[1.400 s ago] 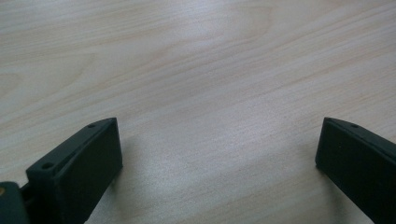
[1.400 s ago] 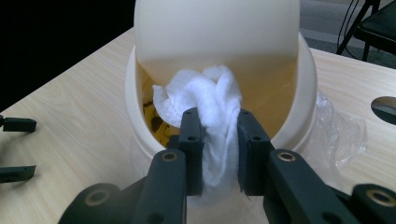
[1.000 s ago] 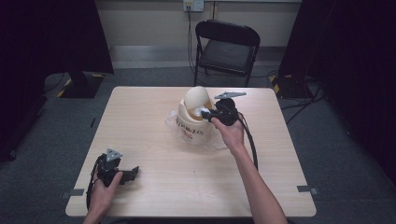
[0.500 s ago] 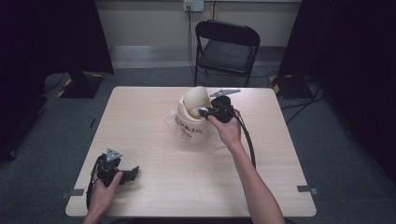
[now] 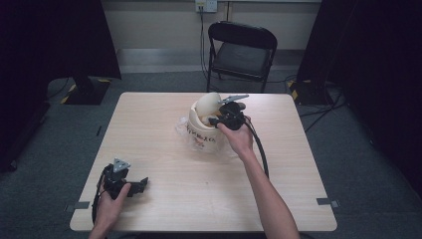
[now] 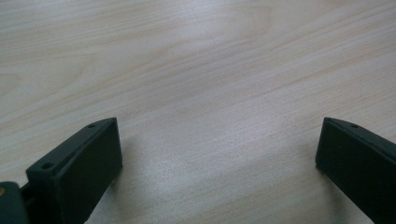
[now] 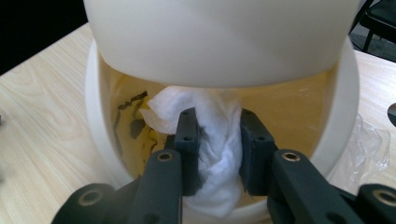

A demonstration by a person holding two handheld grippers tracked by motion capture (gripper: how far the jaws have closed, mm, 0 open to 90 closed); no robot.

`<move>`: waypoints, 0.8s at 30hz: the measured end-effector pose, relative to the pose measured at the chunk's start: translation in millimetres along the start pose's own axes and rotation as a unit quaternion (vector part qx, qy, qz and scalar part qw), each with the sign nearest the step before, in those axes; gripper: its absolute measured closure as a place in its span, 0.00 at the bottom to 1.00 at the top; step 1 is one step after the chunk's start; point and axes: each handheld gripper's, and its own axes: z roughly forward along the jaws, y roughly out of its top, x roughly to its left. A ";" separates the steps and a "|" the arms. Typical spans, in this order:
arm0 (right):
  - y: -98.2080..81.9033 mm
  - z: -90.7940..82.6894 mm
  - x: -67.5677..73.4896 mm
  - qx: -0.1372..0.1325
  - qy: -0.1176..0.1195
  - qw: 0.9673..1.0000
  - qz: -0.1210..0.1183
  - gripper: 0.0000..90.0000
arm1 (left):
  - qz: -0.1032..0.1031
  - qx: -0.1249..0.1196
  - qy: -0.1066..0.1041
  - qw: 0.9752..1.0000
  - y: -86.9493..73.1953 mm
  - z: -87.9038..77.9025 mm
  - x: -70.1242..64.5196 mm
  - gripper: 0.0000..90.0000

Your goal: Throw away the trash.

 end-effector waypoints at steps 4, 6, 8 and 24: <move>2.7 1.9 -1.8 0.002 0.003 1.000 -0.007 0.79 | 0.000 0.000 0.000 1.000 0.0 0.0 0.0 0.00; 3.7 1.8 -1.4 0.007 0.002 1.000 -0.003 0.78 | 0.000 0.000 0.000 1.000 0.0 0.0 0.0 0.00; 4.2 2.5 -0.8 0.007 0.000 1.000 -0.006 0.76 | 0.000 0.000 0.000 1.000 0.0 0.0 0.0 0.00; 8.2 -1.9 4.7 0.005 0.002 1.000 -0.009 0.51 | 0.000 0.000 0.000 1.000 0.0 0.0 0.0 0.00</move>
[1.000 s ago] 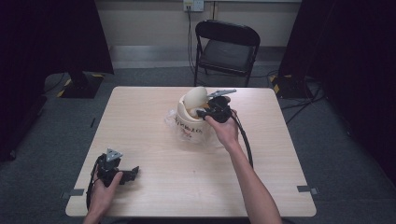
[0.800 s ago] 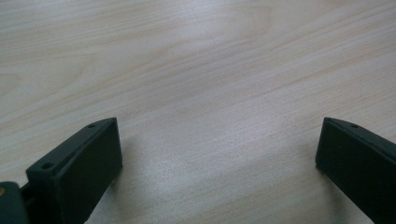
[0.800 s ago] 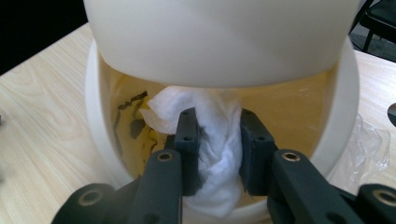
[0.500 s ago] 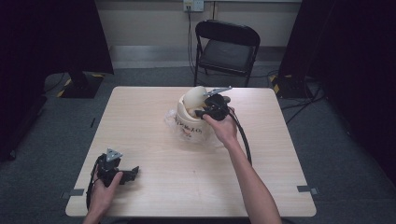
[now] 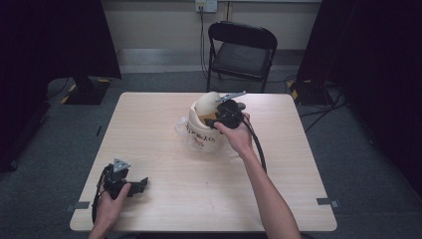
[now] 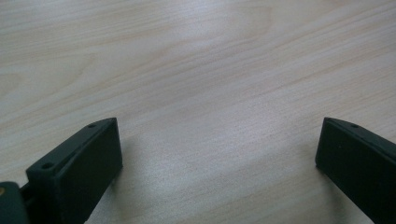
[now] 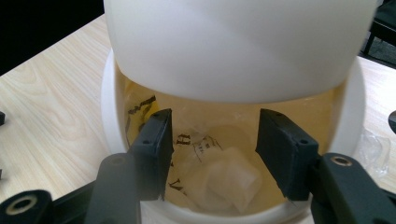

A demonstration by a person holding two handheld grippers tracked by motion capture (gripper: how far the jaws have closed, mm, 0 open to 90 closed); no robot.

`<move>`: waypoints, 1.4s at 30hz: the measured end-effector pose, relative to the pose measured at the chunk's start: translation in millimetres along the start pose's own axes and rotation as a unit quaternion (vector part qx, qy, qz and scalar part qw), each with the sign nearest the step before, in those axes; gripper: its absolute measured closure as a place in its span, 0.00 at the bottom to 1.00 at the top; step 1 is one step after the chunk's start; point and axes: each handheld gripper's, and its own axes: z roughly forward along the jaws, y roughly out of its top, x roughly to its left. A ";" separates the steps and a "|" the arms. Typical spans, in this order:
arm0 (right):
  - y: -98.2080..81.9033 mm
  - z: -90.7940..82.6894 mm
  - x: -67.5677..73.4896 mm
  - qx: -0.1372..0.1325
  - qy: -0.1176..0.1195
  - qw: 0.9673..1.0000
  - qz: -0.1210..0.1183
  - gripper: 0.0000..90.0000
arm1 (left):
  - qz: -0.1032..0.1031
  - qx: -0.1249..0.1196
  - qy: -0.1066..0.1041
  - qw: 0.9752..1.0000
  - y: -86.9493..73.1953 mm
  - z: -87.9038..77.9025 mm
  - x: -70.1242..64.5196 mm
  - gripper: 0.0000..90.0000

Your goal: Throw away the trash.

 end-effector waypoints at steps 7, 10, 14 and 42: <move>0.1 -4.5 -1.1 -0.003 -0.003 1.000 -0.001 0.53 | 0.000 0.000 0.000 1.000 0.0 0.0 0.0 0.00; 0.3 -7.7 0.5 -0.001 -0.008 1.000 -0.007 0.52 | 0.000 0.000 0.000 1.000 0.0 0.0 0.0 0.00; 0.7 -17.0 -2.5 -0.013 -0.008 1.000 0.000 0.52 | 0.000 0.000 0.000 1.000 0.0 0.0 0.0 0.00; -31.0 -57.2 -12.4 -0.031 -0.029 0.999 0.021 0.43 | 0.000 0.000 0.000 1.000 0.0 0.0 0.0 0.00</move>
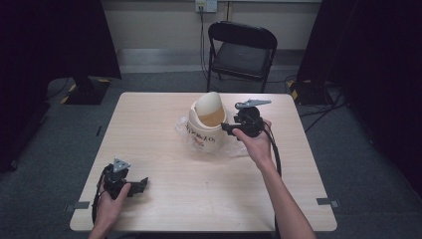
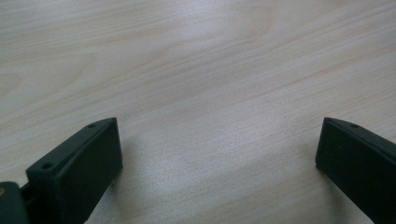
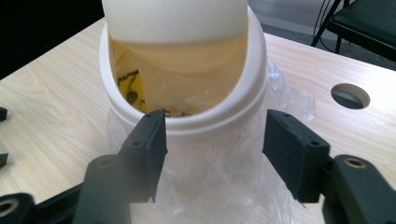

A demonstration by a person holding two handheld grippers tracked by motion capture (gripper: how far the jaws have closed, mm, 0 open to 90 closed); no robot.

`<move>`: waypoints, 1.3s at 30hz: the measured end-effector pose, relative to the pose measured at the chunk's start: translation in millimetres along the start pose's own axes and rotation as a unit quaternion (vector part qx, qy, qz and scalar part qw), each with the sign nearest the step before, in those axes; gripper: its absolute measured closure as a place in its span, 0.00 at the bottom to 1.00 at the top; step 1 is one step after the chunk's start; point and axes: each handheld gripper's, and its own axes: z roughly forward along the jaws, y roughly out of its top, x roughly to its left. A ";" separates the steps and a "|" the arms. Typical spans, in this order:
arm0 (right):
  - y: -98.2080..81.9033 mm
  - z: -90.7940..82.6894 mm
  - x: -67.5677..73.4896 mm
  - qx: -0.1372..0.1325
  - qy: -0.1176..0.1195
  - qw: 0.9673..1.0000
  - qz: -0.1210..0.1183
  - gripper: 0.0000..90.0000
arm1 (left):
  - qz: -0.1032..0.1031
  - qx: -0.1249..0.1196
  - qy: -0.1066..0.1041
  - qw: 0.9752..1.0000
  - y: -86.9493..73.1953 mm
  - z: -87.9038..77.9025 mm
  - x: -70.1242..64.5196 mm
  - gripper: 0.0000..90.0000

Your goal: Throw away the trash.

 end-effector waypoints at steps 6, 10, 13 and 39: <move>-15.9 -8.5 -4.2 -0.006 -0.007 1.000 0.014 0.34 | 0.000 0.000 0.000 1.000 0.0 0.0 0.0 0.00; -27.1 -14.0 -7.2 -0.007 0.003 1.000 0.029 0.33 | 0.000 0.000 0.000 1.000 0.0 0.0 0.0 0.00; -35.5 -20.8 -9.5 -0.007 -0.005 0.999 0.032 0.31 | 0.000 0.000 0.000 1.000 0.0 0.0 0.0 0.00; -116.1 -68.7 -26.9 -0.019 -0.062 0.996 0.066 0.16 | 0.000 0.000 0.000 1.000 0.0 0.0 0.0 0.00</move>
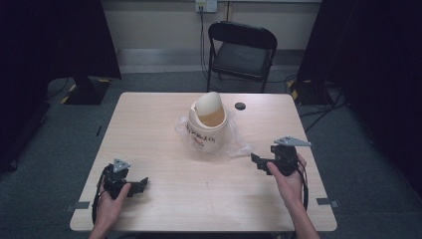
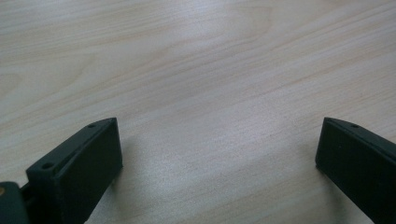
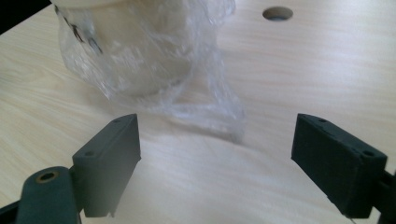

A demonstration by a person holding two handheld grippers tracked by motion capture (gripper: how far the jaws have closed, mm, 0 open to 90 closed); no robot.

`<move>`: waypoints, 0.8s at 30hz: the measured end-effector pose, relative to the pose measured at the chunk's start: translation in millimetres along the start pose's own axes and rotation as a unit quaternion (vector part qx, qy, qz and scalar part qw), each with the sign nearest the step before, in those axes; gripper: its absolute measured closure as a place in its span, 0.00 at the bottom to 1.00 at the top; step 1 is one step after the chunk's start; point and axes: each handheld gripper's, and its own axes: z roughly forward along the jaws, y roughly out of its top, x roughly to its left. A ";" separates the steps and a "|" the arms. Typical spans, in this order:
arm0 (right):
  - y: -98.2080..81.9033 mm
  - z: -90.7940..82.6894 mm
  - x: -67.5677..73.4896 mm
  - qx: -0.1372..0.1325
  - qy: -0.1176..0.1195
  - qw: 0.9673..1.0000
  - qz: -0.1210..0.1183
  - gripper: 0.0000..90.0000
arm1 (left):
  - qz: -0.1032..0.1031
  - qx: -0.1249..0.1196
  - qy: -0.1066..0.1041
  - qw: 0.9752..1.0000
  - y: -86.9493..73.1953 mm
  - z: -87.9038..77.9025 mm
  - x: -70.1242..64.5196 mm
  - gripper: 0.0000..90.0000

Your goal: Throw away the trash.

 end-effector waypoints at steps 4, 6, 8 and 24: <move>-17.4 -3.3 -7.2 0.011 0.001 1.000 0.019 0.17 | 0.000 0.000 0.000 1.000 0.0 0.0 0.0 0.00; -25.2 -5.4 -10.1 0.018 -0.004 1.000 0.023 0.16 | 0.000 0.000 0.000 1.000 0.0 0.0 0.0 0.00; -31.8 -8.2 -13.3 0.025 -0.011 0.999 0.027 0.16 | 0.000 0.000 0.000 1.000 0.0 0.0 0.0 0.00; -84.6 -0.1 -32.9 0.090 -0.047 0.994 0.035 0.17 | 0.000 -0.001 0.000 1.000 0.0 0.1 0.0 0.00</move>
